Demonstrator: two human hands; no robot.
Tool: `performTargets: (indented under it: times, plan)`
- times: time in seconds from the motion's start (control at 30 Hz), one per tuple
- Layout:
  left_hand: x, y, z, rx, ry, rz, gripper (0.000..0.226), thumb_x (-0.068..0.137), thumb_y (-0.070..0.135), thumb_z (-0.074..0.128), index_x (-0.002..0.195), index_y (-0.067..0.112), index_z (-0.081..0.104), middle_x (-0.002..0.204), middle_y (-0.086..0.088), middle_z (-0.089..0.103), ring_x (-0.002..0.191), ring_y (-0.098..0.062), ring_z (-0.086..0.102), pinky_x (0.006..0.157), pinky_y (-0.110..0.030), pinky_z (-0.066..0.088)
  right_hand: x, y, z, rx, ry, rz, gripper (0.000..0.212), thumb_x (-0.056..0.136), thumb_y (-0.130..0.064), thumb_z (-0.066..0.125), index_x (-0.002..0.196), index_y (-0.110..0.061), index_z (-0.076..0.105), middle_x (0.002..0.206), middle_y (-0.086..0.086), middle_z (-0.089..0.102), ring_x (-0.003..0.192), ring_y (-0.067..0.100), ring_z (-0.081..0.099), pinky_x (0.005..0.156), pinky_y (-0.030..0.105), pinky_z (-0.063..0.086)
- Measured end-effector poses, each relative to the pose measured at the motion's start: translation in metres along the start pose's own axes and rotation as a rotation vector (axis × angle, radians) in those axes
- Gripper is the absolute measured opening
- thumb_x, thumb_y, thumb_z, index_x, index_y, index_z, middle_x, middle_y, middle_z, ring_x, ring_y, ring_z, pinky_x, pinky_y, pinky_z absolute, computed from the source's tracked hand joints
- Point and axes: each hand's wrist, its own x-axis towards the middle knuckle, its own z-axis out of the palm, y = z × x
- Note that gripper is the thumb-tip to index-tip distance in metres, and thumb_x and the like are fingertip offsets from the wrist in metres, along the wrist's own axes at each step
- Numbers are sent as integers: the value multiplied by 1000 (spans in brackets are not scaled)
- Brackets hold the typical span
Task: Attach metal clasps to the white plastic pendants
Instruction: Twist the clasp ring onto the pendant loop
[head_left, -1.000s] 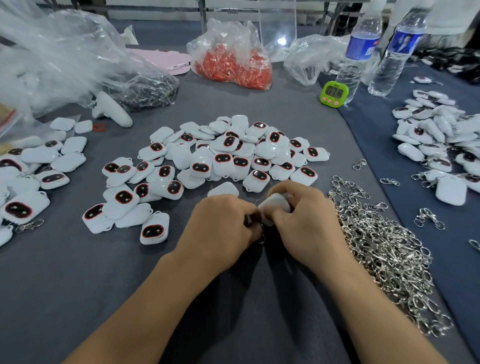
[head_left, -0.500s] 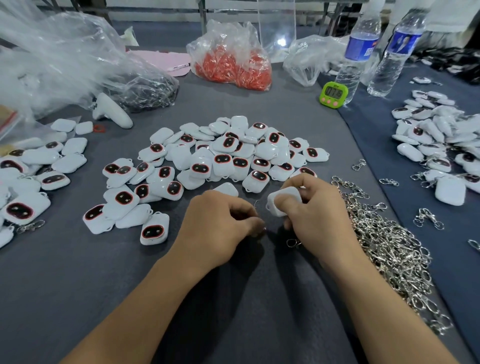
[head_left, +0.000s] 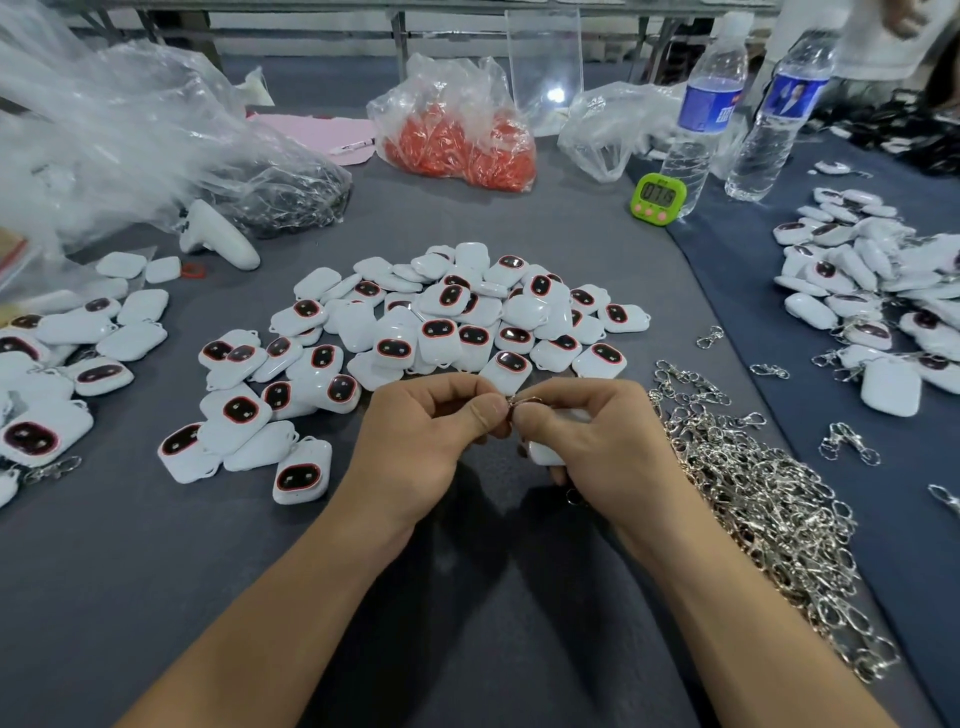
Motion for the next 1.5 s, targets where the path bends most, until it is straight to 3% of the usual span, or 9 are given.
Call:
performTargets:
  times: [0.17, 0.33, 0.43, 0.57, 0.77, 0.93, 1.13, 1.33, 1.5]
  plan:
    - [-2, 0, -3, 202, 8, 84, 23, 81, 17, 82, 95, 35, 81, 90, 21, 77, 89, 4, 71, 79, -12, 54, 2, 3, 0, -25, 11, -9, 28, 91, -11, 74, 77, -34, 81, 64, -7, 72, 56, 1, 60, 51, 14, 44]
    - [-2, 0, -4, 277, 105, 137, 19, 76, 18, 85, 77, 36, 79, 75, 20, 75, 71, 3, 70, 65, -8, 49, 3, 3, -1, -65, 62, 22, 20, 88, -16, 77, 80, -34, 81, 69, -12, 74, 63, 0, 65, 59, 19, 47]
    - [0, -2, -3, 157, 143, 97, 20, 76, 16, 84, 77, 35, 79, 76, 14, 76, 74, -1, 72, 73, -15, 53, 4, 2, -3, -94, 88, 69, 17, 85, -17, 77, 79, -33, 81, 66, -9, 73, 63, 6, 67, 64, 29, 50]
    - [1, -2, -2, 47, 155, 60, 17, 77, 14, 84, 81, 30, 80, 79, 8, 78, 78, -8, 73, 79, -27, 55, -1, 2, -1, -283, 206, -24, 14, 82, -17, 77, 80, -30, 80, 64, -24, 69, 57, -5, 61, 59, 10, 43]
    - [-2, 0, -3, 109, 92, 147, 28, 77, 8, 82, 81, 36, 81, 78, 12, 77, 78, -8, 75, 72, -18, 57, -7, -4, 5, -333, 213, -171, 10, 79, -20, 84, 77, -29, 81, 72, -22, 73, 74, -4, 68, 71, 11, 48]
    - [-2, 3, -4, 126, 46, 198, 27, 78, 5, 81, 83, 32, 82, 82, 13, 78, 81, -5, 75, 73, -13, 54, -7, -4, 5, -302, 210, -159, 12, 78, -17, 83, 73, -27, 81, 69, -20, 73, 70, -3, 68, 69, 11, 49]
    - [-10, 6, -2, 403, 125, 354, 26, 76, 12, 84, 87, 35, 81, 84, 25, 75, 82, 5, 69, 73, -6, 45, -6, -3, 5, -287, 261, -138, 18, 76, -15, 79, 65, -29, 76, 63, -18, 70, 63, -3, 63, 62, 11, 47]
    - [-6, 5, -3, 284, 79, 249, 23, 76, 13, 85, 82, 34, 81, 79, 21, 75, 76, 4, 70, 68, -8, 48, -5, -4, 5, -297, 247, -141, 18, 78, -16, 80, 68, -31, 78, 65, -19, 71, 66, 1, 67, 64, 14, 49]
    - [-3, 1, -5, 209, -10, 183, 19, 74, 15, 83, 81, 33, 81, 76, 12, 76, 72, -6, 72, 68, -17, 54, -4, -4, 3, -277, 221, -96, 17, 81, -16, 81, 73, -31, 80, 72, -21, 74, 75, 0, 70, 76, 24, 56]
